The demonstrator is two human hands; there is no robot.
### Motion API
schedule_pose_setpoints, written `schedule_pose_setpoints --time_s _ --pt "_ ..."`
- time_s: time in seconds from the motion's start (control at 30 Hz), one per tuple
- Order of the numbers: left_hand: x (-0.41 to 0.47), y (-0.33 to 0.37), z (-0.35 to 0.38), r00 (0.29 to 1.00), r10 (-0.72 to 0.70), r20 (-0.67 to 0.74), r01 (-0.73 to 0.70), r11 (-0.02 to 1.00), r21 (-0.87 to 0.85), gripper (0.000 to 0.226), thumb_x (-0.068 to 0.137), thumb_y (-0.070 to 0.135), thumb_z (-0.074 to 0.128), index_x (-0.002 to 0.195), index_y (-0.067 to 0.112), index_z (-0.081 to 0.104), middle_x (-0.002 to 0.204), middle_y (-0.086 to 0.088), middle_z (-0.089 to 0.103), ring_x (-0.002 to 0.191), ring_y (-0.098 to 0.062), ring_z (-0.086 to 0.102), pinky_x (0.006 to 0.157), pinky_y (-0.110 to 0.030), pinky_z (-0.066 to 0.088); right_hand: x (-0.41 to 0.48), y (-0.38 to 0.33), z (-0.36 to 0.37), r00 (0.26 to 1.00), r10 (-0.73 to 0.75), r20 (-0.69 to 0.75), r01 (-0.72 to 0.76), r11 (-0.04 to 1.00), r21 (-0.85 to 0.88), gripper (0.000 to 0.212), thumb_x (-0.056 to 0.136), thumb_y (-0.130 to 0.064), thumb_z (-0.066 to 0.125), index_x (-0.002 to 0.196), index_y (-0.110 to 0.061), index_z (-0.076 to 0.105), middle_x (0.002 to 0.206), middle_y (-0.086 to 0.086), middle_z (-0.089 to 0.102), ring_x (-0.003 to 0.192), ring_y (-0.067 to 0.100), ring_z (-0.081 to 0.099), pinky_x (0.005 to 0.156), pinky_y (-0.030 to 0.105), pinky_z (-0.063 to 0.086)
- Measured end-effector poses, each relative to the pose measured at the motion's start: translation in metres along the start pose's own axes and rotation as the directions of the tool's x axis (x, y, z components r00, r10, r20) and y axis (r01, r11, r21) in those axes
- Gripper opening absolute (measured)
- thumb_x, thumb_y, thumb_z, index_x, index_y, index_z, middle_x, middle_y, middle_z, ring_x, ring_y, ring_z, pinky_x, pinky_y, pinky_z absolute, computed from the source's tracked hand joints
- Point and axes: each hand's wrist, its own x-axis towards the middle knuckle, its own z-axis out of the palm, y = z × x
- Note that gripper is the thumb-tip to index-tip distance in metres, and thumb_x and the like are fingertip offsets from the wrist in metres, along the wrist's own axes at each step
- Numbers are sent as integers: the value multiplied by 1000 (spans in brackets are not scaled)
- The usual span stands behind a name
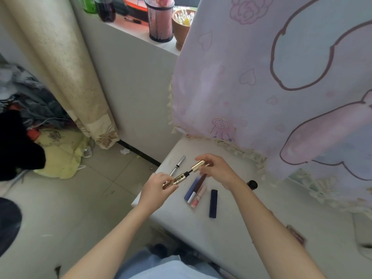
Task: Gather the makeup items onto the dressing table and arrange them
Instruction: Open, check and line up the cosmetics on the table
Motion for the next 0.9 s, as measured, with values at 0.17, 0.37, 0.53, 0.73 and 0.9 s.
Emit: schedule_pose_setpoints --time_s 0.17,0.37,0.53,0.73,0.9 --pt "8 -9 6 997 -35 -69 37 999 27 19 79 24 68 95 14 70 76 20 44 86 -14 42 74 -26 31 13 2 0 999 31 40 -31 999 4 29 86 5 53 106 -15 60 82 -2 58 63 8 56 55 12 42" --pt "14 -19 20 976 -112 -186 136 984 120 19 82 28 65 95 16 70 84 7 52 85 -13 36 73 -26 19 34 22 -3 989 130 -70 -133 990 -39 34 86 -8 58 120 -14 55 105 7 54 90 16 52 67 18 42" --pt "13 -23 41 980 -54 -194 122 927 355 14 65 21 80 72 13 72 69 -4 64 71 -29 57 64 -31 32 50 47 0 943 223 -248 -294 906 -306 22 91 -12 49 103 -1 63 111 16 63 90 22 55 75 23 38" --pt "14 -20 58 986 -24 -163 113 815 569 25 47 27 87 58 17 67 56 1 59 54 -22 55 51 -26 37 58 54 4 938 257 -231 -330 864 -381 19 91 -16 50 92 -1 63 89 10 58 81 18 52 67 23 37" --pt "16 -24 67 987 -26 -159 125 746 654 22 48 24 85 55 17 65 55 1 58 55 -23 53 60 -29 22 66 56 5 941 279 -190 -333 858 -391 27 90 -18 52 65 -10 50 80 7 54 78 19 51 54 23 34"
